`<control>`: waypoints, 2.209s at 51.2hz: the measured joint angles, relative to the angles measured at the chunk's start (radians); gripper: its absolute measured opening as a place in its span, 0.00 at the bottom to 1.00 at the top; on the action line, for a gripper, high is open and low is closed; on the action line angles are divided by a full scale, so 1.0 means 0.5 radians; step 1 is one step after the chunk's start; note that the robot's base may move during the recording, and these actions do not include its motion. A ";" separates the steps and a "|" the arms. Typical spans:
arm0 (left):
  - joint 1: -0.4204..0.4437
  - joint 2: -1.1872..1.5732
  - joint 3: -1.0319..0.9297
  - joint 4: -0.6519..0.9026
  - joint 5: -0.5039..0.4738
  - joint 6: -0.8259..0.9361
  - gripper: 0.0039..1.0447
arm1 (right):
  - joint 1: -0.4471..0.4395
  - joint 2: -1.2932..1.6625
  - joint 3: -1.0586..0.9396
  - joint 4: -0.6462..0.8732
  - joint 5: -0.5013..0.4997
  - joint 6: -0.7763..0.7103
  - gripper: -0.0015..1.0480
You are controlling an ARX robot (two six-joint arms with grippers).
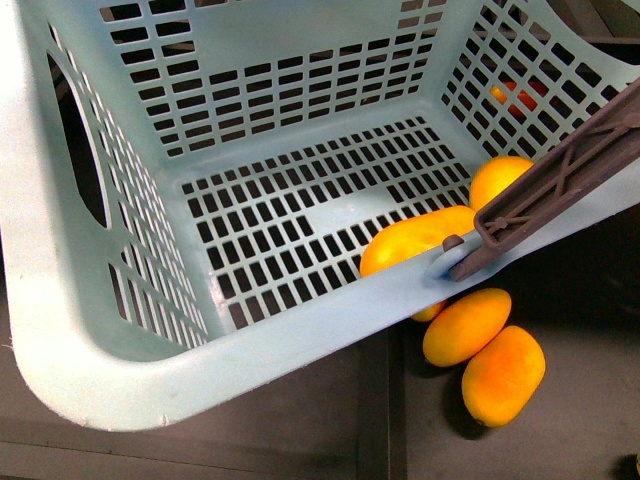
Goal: Pick lemon and mango into basket
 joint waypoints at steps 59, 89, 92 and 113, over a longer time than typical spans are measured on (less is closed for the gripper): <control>0.428 0.515 0.003 0.642 -0.929 -0.382 0.04 | 0.000 -0.002 0.000 0.000 0.000 0.000 0.92; 0.767 1.184 0.522 0.603 -0.809 -0.588 0.04 | 0.000 -0.002 0.000 0.000 0.000 0.000 0.92; 0.767 1.165 0.452 0.637 -0.811 -0.605 0.04 | 0.000 -0.002 0.000 -0.001 0.000 0.000 0.92; 0.729 1.019 0.145 0.700 -0.809 -0.669 0.28 | 0.000 -0.003 0.000 -0.001 0.000 0.000 0.92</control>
